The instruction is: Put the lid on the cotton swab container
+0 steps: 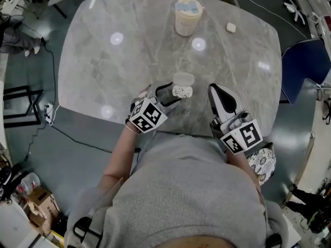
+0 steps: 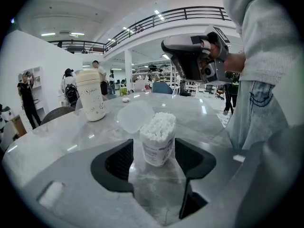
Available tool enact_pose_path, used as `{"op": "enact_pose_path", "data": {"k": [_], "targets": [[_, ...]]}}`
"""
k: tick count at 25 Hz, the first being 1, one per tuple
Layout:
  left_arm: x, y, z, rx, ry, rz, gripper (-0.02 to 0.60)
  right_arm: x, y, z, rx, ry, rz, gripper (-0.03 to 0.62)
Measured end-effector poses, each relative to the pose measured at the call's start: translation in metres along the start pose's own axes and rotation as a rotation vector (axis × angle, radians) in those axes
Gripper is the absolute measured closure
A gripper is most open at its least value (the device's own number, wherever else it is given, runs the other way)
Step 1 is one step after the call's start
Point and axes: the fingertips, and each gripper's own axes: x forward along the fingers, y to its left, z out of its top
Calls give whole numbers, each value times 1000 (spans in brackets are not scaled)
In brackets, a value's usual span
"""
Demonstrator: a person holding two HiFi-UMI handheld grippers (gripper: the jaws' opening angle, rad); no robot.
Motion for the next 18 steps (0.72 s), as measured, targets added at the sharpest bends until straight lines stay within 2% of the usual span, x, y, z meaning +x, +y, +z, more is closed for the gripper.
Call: {"op": "enact_pose_path", "data": {"k": [18], "targets": [[18,-4,1,-86,-8,-41,267,-5,-4,-2,-2,3,-4,592]]}}
